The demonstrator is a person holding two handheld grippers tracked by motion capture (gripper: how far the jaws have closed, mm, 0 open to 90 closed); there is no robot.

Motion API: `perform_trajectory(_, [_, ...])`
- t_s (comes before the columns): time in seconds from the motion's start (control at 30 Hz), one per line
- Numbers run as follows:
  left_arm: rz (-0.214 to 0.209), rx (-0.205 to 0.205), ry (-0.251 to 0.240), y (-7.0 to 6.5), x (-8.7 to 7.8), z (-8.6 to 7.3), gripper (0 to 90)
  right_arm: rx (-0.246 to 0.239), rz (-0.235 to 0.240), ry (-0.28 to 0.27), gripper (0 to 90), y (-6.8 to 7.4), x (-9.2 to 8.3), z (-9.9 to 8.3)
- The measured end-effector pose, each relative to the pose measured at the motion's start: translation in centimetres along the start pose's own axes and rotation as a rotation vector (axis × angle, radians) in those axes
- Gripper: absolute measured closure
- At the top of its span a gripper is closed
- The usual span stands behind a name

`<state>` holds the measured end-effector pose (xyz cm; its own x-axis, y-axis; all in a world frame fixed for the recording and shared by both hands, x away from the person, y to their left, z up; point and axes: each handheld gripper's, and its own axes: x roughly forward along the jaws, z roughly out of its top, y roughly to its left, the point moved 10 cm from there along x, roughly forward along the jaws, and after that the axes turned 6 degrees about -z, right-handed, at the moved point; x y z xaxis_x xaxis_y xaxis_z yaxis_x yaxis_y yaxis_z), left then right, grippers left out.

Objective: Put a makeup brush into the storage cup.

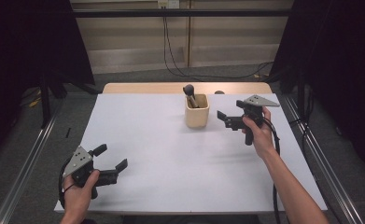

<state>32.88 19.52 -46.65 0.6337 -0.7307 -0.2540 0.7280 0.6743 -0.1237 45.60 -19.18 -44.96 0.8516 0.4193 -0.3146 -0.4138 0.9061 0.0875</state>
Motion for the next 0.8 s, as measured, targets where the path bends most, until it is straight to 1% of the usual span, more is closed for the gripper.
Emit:
perform_trajectory(0.1, [0.002,-0.002,0.002,0.0,0.0,0.0,2.6,-0.011,-0.021,-0.009,0.0,-0.3,-0.7,-0.2])
perform_trajectory(0.23, [-0.001,0.0,0.0,-0.1,0.0,0.0,2.6,-0.003,-0.03,-0.018,0.0,-0.5,-1.6,-0.4])
perform_trajectory(0.3, [-0.001,-0.001,-0.001,-0.1,0.0,0.0,2.6,0.016,-0.026,-0.016,0.1,-0.5,-2.0,-0.6])
perform_trajectory(0.33, [0.0,-0.004,-0.003,-0.1,0.0,0.1,2.6,0.007,-0.028,-0.014,0.1,-0.6,-2.2,-0.7])
perform_trajectory(0.37, [0.0,-0.003,-0.003,-0.1,0.0,0.1,2.6,-0.01,-0.041,-0.01,0.1,-0.7,-2.4,-0.9])
perform_trajectory(0.4, [0.001,-0.003,-0.004,-0.1,0.0,0.1,2.6,-0.015,-0.048,-0.01,0.2,-0.8,-2.6,-1.0])
perform_trajectory(0.43, [0.001,-0.004,-0.004,-0.1,0.0,0.1,2.6,0.002,-0.043,-0.012,0.2,-0.8,-2.9,-1.2])
perform_trajectory(0.47, [0.001,-0.004,-0.003,-0.1,0.0,0.1,2.6,0.009,-0.039,-0.008,0.2,-0.8,-3.2,-1.3])
perform_trajectory(0.53, [-0.001,-0.002,-0.004,-0.1,0.0,0.1,2.6,0.007,-0.051,-0.013,0.3,-0.9,-3.8,-1.6])
perform_trajectory(0.67, [-0.001,-0.001,-0.009,-0.2,-0.1,0.2,2.6,0.008,-0.052,-0.006,0.3,-1.0,-4.8,-2.4])
perform_trajectory(0.73, [0.0,0.003,-0.009,-0.2,-0.1,0.2,2.6,0.026,-0.04,-0.001,0.3,-1.0,-5.3,-2.6])
perform_trajectory(0.8, [-0.003,0.007,-0.009,-0.2,-0.1,0.3,2.6,0.015,-0.056,0.0,0.3,-1.3,-5.8,-2.7])
